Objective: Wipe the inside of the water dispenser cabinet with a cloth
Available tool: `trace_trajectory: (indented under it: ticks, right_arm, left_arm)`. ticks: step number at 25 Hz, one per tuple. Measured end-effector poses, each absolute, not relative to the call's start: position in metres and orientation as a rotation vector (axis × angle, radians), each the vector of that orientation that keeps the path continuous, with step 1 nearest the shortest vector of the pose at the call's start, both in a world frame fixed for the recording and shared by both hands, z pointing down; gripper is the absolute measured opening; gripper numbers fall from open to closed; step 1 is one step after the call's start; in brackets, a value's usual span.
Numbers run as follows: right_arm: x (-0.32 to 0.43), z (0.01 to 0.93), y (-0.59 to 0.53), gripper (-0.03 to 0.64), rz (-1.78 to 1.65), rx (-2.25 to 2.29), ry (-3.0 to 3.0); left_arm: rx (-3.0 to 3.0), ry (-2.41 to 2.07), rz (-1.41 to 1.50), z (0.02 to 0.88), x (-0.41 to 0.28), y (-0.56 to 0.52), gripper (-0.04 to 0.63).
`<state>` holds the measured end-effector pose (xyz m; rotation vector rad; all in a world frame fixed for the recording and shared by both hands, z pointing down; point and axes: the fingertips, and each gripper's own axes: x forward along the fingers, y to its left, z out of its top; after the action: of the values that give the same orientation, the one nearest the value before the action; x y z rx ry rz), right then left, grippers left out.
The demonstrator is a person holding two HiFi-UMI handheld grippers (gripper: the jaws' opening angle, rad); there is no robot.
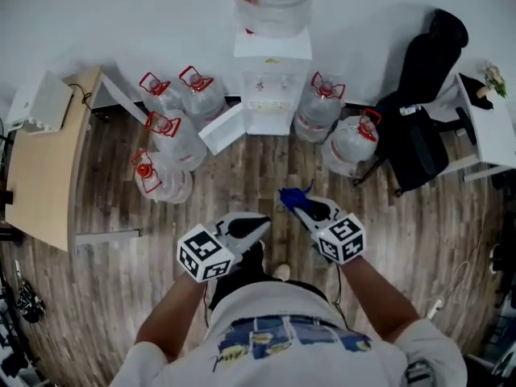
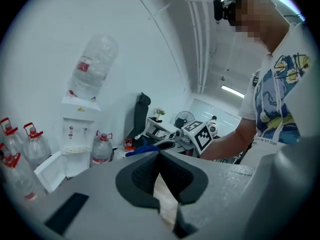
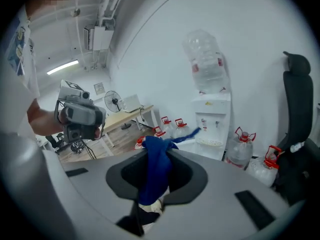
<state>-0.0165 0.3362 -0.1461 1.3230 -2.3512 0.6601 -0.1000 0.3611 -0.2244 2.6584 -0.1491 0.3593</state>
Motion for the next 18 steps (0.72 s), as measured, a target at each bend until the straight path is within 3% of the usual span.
trace_trajectory:
  ticks: [9, 18]
  right_arm:
    - [-0.02, -0.176, 0.471, 0.066, 0.635, 1.355, -2.346]
    - [-0.021, -0.197, 0.533, 0.066, 0.573, 1.337, -2.375]
  left_arm:
    - [2.647, -0.081, 0.386, -0.227, -0.103, 0.488, 0.003]
    - [2.684, -0.096, 0.379, -0.239, -0.095, 0.545, 0.002]
